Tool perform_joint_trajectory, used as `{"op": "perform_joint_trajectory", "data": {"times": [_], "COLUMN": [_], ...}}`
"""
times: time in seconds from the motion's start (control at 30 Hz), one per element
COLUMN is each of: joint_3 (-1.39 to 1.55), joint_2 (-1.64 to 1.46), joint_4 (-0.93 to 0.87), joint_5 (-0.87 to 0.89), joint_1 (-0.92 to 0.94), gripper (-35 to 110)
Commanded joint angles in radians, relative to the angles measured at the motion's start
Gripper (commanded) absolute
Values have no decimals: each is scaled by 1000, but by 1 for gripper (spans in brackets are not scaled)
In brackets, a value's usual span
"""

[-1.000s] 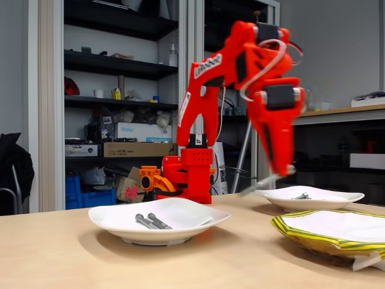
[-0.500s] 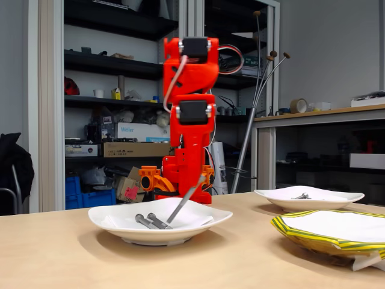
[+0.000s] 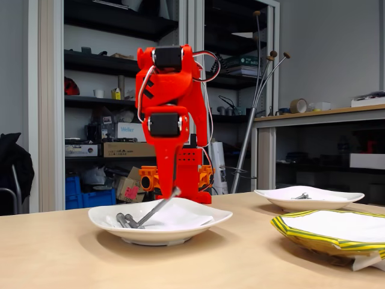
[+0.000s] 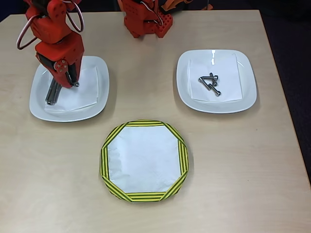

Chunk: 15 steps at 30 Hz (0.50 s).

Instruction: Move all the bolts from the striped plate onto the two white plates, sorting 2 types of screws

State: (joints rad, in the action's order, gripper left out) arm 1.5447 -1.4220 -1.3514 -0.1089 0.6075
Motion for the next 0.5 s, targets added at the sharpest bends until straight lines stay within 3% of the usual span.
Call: {"op": "perform_joint_trajectory", "data": {"times": [0.0, 0.2, 0.47], "joint_3": [-2, 21, -35], "joint_2": [-6, 14, 23], "joint_4": [-3, -5, 14], "joint_5": [-3, 28, 224], "joint_1": [-15, -91, -278], "gripper": [10, 12, 7]}}
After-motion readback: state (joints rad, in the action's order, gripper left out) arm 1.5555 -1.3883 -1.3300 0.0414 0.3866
